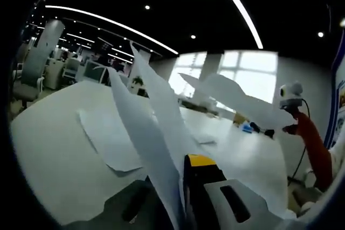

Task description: Organize the stack of printing papers by aligning and flattening the scattered papers on the table

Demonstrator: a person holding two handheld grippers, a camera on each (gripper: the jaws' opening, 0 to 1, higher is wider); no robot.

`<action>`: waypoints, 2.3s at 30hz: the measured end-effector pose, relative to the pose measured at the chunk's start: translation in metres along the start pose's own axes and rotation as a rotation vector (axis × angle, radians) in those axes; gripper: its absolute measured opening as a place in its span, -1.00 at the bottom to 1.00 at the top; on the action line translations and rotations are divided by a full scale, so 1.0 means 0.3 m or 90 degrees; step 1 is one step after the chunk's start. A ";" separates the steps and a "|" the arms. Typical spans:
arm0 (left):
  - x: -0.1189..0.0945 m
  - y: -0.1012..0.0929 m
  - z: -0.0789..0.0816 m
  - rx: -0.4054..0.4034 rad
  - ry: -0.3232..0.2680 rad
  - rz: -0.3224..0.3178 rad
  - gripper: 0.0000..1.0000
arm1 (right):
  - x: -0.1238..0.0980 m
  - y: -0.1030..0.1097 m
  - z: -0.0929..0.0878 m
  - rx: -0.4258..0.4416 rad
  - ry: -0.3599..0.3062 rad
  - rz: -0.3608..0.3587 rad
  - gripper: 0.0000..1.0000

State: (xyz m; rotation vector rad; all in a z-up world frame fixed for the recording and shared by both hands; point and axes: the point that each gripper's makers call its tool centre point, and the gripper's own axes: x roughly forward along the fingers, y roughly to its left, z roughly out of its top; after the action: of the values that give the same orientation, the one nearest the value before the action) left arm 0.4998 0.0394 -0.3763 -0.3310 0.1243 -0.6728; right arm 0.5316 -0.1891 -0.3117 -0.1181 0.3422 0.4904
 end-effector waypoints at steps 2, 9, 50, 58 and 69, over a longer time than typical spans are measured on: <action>-0.001 0.002 0.000 -0.001 0.000 0.000 -0.88 | 0.005 0.008 -0.004 0.000 0.000 0.001 -0.90; -0.004 0.007 0.000 0.000 0.001 0.001 -0.88 | 0.018 0.058 -0.011 -0.013 0.008 0.021 -0.90; -0.003 0.036 0.004 -0.009 0.000 0.005 -0.87 | 0.068 0.199 -0.022 -0.055 0.031 0.077 -0.90; -0.003 0.045 0.007 -0.009 0.000 0.005 -0.87 | 0.075 0.222 -0.024 -0.059 0.035 0.086 -0.90; 0.000 0.026 0.003 -0.009 -0.001 0.005 -0.87 | 0.084 0.245 -0.032 -0.059 0.039 0.099 -0.90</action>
State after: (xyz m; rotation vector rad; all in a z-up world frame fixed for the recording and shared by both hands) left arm 0.5046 0.0453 -0.3780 -0.3439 0.1293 -0.6650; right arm 0.5144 -0.1153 -0.3319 -0.1974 0.3903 0.6573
